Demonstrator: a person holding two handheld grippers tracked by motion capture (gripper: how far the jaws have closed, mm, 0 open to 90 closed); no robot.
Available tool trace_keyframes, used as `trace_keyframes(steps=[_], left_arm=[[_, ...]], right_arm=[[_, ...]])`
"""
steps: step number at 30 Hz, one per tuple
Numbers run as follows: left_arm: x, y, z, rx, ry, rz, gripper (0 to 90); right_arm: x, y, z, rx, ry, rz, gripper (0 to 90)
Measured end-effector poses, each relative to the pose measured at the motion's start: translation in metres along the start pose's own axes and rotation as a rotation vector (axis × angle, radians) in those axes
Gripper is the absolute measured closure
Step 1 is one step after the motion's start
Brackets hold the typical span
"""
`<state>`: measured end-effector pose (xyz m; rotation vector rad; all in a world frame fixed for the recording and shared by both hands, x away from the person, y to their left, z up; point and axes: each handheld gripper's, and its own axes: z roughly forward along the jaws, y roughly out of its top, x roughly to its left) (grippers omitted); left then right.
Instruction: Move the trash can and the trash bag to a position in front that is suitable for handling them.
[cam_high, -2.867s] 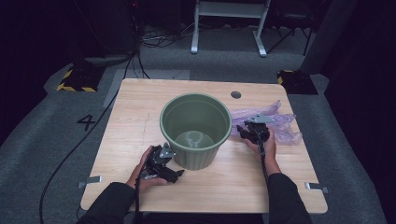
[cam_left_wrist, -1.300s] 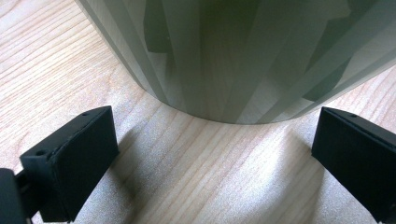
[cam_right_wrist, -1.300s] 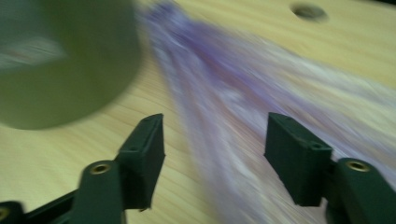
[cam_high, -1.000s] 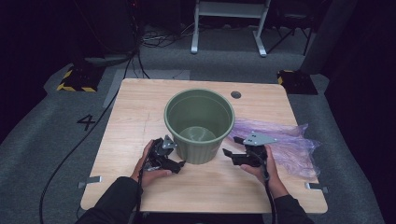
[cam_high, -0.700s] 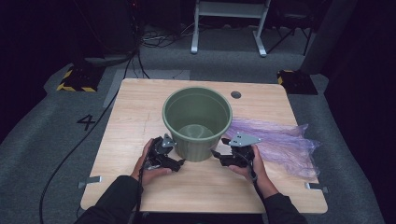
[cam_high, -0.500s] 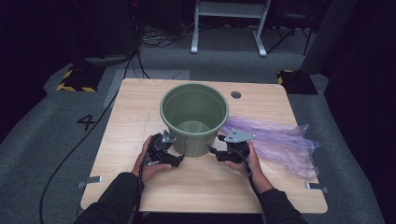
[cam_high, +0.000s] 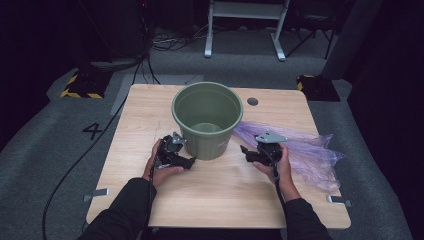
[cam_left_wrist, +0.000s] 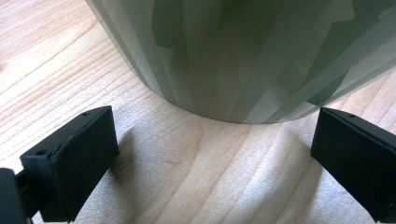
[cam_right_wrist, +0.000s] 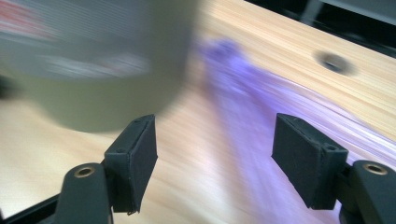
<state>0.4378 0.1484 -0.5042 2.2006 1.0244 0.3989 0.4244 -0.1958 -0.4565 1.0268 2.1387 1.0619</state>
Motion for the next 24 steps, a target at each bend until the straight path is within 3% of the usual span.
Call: trace_keyframes(steps=[1,3,5,6,9,10,12,16,20,24], left_arm=[[0.001,-0.001,-0.001,0.002,0.004,0.005,0.7],[0.002,-0.004,-0.003,0.000,0.000,0.000,0.7],[0.003,-0.006,-0.006,-0.003,0.011,0.003,0.7],[0.003,-0.009,-0.008,-0.004,-0.003,-0.012,0.7],[0.005,-0.015,-0.014,-0.002,-0.008,-0.003,0.7],[0.005,-0.015,-0.014,-0.002,-0.008,-0.003,0.7],[0.006,-0.020,-0.018,-0.004,-0.010,-0.002,0.7],[0.006,-0.025,-0.023,-0.003,-0.012,0.007,0.7],[0.006,-0.031,-0.028,-0.005,-0.021,0.017,0.7],[0.007,-0.035,-0.032,-0.003,-0.024,0.020,0.7]], right_arm=[[-0.007,-0.004,0.002,0.020,-0.031,0.027,31.0],[-0.017,-0.011,0.006,0.060,-0.016,0.069,31.9],[-0.023,-0.018,0.013,0.115,-0.058,0.058,38.7],[-0.026,-0.022,0.015,0.130,-0.045,0.060,47.1],[-0.032,-0.030,0.018,0.157,-0.036,0.068,63.1],[-0.032,-0.030,0.018,0.157,-0.036,0.068,63.1],[-0.039,-0.037,0.018,0.172,0.005,0.090,76.6],[-0.044,-0.045,0.012,0.176,0.044,0.097,86.2],[-0.046,-0.053,0.000,0.179,0.077,0.063,87.0],[-0.046,-0.057,-0.011,0.204,0.079,0.050,84.2]])
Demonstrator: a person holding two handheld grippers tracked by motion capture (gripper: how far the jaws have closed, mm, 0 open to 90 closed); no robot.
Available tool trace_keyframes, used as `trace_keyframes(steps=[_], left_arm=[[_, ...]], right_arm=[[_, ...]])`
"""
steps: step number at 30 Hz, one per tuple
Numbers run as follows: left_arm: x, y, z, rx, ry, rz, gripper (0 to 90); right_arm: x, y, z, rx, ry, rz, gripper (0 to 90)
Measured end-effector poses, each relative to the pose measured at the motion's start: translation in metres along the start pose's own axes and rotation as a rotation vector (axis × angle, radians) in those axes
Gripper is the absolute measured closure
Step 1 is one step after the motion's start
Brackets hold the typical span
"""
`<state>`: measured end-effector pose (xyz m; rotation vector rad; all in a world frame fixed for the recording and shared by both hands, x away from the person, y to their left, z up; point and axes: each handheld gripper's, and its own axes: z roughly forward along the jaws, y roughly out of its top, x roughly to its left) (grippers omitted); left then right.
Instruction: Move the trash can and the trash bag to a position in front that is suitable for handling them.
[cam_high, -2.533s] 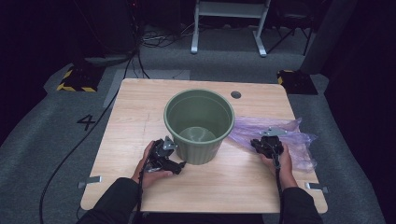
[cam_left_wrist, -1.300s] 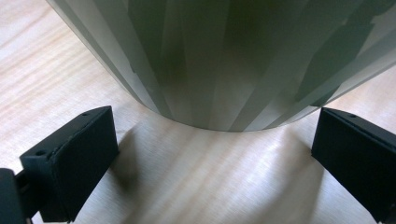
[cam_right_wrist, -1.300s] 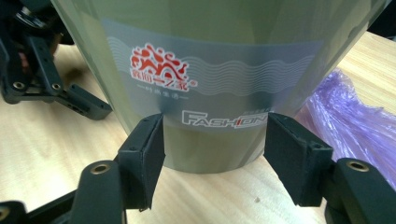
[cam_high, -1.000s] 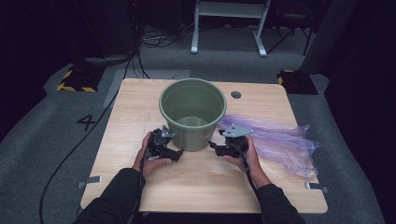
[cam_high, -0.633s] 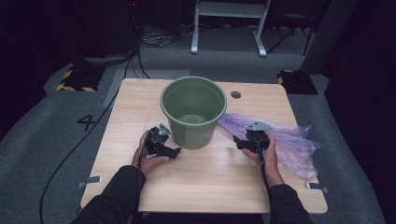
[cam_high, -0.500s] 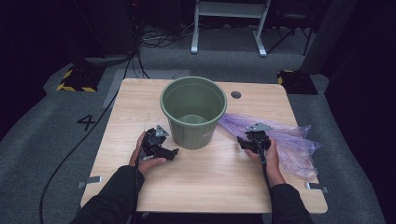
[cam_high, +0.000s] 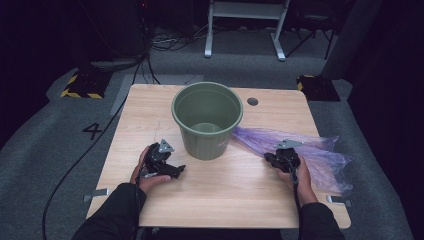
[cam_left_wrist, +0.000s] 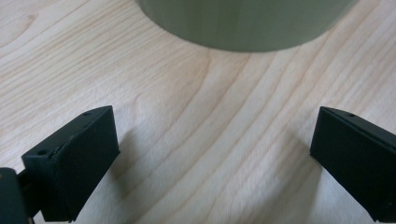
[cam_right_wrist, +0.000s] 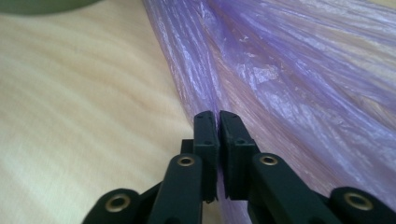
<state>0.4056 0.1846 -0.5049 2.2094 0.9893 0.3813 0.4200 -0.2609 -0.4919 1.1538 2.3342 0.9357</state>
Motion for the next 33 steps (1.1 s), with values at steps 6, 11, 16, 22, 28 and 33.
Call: trace_keyframes(steps=[6,11,16,22,28,33], left_arm=[[0.003,-0.013,-0.012,-0.001,-0.009,0.003,0.7],[0.005,-0.017,-0.016,0.001,-0.011,0.014,0.7],[0.006,-0.022,-0.020,0.000,-0.021,0.020,0.7],[0.006,-0.023,-0.022,0.001,-0.023,0.026,0.7],[0.006,-0.023,-0.022,0.001,-0.023,0.025,0.7],[0.005,-0.024,-0.022,0.001,-0.023,0.024,0.7]], right_arm=[[0.009,-0.001,-0.021,0.009,-0.018,-0.047,41.8],[0.017,0.014,-0.022,-0.078,-0.053,-0.034,25.8],[0.017,0.020,0.005,-0.048,-0.062,-0.007,49.9],[0.014,0.015,0.011,-0.039,0.023,-0.012,86.2],[0.020,0.003,-0.002,-0.036,0.092,-0.115,90.0],[0.028,-0.004,-0.014,-0.052,0.141,-0.205,85.4]])
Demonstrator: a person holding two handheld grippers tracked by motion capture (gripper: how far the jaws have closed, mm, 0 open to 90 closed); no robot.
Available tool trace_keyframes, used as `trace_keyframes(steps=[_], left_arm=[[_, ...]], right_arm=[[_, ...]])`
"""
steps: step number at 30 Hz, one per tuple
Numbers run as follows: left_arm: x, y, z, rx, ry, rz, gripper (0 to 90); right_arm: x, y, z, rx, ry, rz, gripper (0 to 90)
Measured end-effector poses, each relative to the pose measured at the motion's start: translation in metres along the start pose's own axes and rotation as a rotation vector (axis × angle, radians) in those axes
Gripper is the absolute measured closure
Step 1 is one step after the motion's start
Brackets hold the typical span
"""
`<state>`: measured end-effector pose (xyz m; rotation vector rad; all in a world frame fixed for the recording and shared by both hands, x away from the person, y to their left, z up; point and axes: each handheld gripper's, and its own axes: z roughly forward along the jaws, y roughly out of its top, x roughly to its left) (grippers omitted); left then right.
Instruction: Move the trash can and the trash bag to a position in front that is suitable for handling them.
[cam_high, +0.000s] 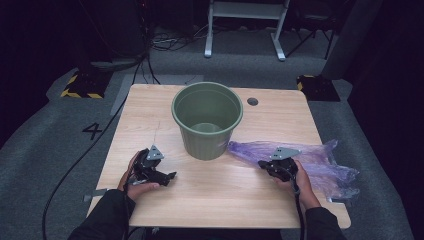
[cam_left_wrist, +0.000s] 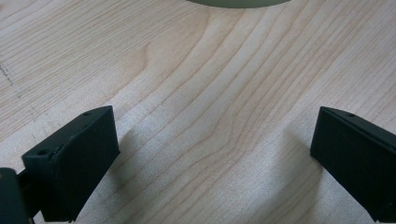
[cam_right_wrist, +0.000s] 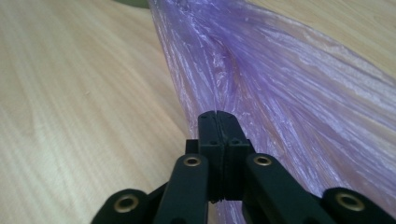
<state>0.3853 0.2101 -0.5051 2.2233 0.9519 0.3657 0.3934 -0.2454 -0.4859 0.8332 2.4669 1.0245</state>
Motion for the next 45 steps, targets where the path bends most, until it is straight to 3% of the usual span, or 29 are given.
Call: trace_keyframes(steps=[1,2,3,4,5,6,8,12,13,16,17,19,20,21,22,23,24,25,27,28,32,35,39,45], left_arm=[[0.000,0.000,0.000,0.000,0.000,0.000,0.7],[0.000,0.000,0.000,-0.002,-0.001,0.000,0.7],[0.000,0.000,0.000,-0.002,-0.001,0.000,0.7],[0.000,0.000,0.000,-0.002,0.000,0.000,0.6],[0.000,0.000,0.000,-0.002,0.000,0.000,0.7],[0.000,0.000,0.000,-0.002,-0.001,0.000,0.7],[0.000,0.000,0.000,-0.001,-0.001,0.001,0.7],[0.000,0.000,0.000,-0.003,-0.005,0.002,0.6],[0.000,0.000,0.000,-0.003,-0.005,0.002,0.6],[0.000,0.000,0.000,-0.003,-0.005,0.002,0.6],[0.000,0.000,0.000,-0.002,-0.006,0.001,0.5],[0.000,0.000,0.000,-0.001,-0.007,0.006,0.4],[0.000,0.000,0.000,-0.001,-0.007,0.006,0.4],[0.000,0.000,0.000,-0.001,-0.007,0.006,0.3],[0.000,0.000,0.000,-0.001,-0.007,0.006,0.3],[0.000,0.000,0.000,-0.001,-0.007,0.006,0.3],[0.000,0.000,0.000,-0.001,-0.007,0.006,0.3],[0.000,0.000,0.000,-0.001,-0.007,0.006,0.3],[0.000,0.000,0.000,0.000,-0.006,0.007,0.3],[0.000,0.000,0.000,-0.001,-0.007,0.006,0.3],[0.000,0.000,0.000,-0.001,-0.007,0.006,0.3],[0.000,0.000,0.000,-0.001,-0.007,0.006,0.3],[0.000,0.000,0.000,0.001,-0.007,0.007,0.2],[0.001,0.000,0.000,0.002,-0.005,0.012,0.2]], right_arm=[[0.000,0.000,0.000,0.000,0.000,0.000,85.4],[0.003,0.000,-0.004,-0.025,0.002,-0.013,64.5],[0.003,0.000,-0.004,-0.025,0.002,-0.013,64.5],[0.003,0.002,-0.008,-0.040,-0.019,-0.022,55.0],[0.003,0.002,-0.008,-0.040,-0.019,-0.022,55.0],[0.004,0.002,-0.009,-0.052,-0.027,-0.025,47.4],[0.002,0.006,-0.011,-0.056,-0.109,-0.001,30.1],[-0.005,0.004,-0.009,-0.038,-0.136,0.044,26.5],[-0.010,0.001,-0.006,0.005,-0.143,0.062,25.2],[-0.015,-0.002,-0.002,0.030,-0.103,0.098,25.3],[-0.019,-0.004,0.002,0.036,-0.101,0.126,33.1],[-0.021,-0.005,0.003,0.038,-0.092,0.138,38.3],[-0.023,-0.005,0.006,0.043,-0.086,0.149,51.3],[-0.024,-0.004,0.007,0.042,-0.081,0.150,56.1],[-0.024,-0.004,0.007,0.042,-0.081,0.150,56.1],[-0.025,-0.004,0.009,0.040,-0.062,0.157,64.0],[-0.025,-0.004,0.009,0.040,-0.062,0.157,64.0],[-0.025,-0.003,0.011,0.035,-0.056,0.148,71.4],[-0.025,-0.002,0.011,0.034,-0.052,0.143,74.4],[-0.025,-0.001,0.013,0.031,-0.048,0.134,80.1],[-0.025,0.001,0.016,0.029,-0.063,0.120,88.2],[-0.025,0.003,0.013,-0.005,-0.080,0.113,90.0],[-0.024,0.006,0.003,-0.060,-0.088,0.110,90.0],[-0.025,0.009,-0.024,-0.184,-0.110,0.113,90.0]])
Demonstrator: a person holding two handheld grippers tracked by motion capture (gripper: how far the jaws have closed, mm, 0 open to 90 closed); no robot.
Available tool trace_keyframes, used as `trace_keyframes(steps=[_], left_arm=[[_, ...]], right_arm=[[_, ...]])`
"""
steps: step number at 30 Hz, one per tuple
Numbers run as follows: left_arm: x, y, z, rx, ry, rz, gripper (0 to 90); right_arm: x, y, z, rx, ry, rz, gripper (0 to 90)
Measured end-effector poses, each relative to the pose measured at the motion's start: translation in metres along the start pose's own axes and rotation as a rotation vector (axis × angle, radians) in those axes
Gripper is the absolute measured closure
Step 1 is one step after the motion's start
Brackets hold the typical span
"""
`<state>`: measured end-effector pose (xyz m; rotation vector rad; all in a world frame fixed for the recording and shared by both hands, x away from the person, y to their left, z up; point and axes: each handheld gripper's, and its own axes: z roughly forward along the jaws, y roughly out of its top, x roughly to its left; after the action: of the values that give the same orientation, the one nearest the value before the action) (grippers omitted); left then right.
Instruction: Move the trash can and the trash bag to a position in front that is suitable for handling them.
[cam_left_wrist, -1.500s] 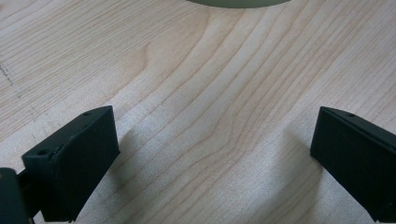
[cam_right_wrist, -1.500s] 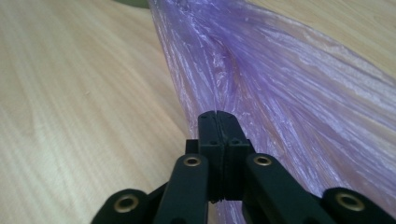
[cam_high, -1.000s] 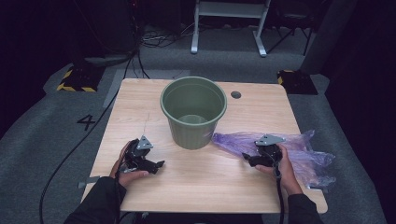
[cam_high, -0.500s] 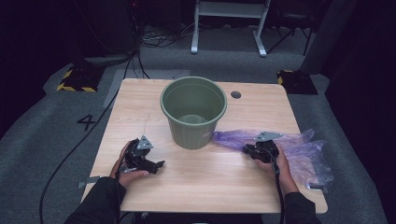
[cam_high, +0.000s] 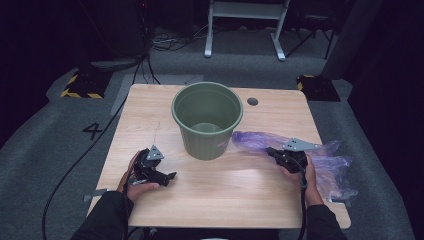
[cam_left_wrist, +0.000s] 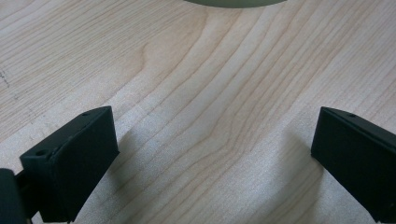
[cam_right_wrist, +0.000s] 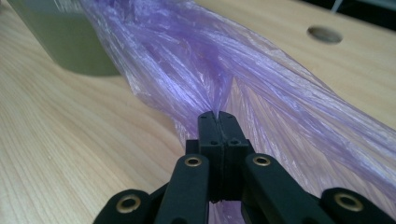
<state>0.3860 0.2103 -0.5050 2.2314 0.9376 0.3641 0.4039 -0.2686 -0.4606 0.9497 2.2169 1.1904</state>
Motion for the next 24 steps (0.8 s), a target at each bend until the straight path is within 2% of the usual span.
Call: trace_keyframes(steps=[2,10,18,24], left_arm=[[0.000,0.000,0.000,0.000,0.000,0.000,0.2],[0.000,0.000,0.000,-0.001,-0.002,-0.004,0.2],[0.000,0.000,0.000,-0.001,-0.002,-0.003,0.2],[0.000,0.000,0.000,0.000,0.000,-0.001,0.2]], right_arm=[[0.000,0.001,-0.002,-0.011,-0.002,0.001,90.0],[-0.003,0.010,-0.016,-0.117,-0.016,0.004,90.0],[-0.003,0.014,-0.024,-0.157,-0.025,0.013,90.0],[-0.002,0.018,-0.025,-0.172,-0.020,0.001,90.0]])
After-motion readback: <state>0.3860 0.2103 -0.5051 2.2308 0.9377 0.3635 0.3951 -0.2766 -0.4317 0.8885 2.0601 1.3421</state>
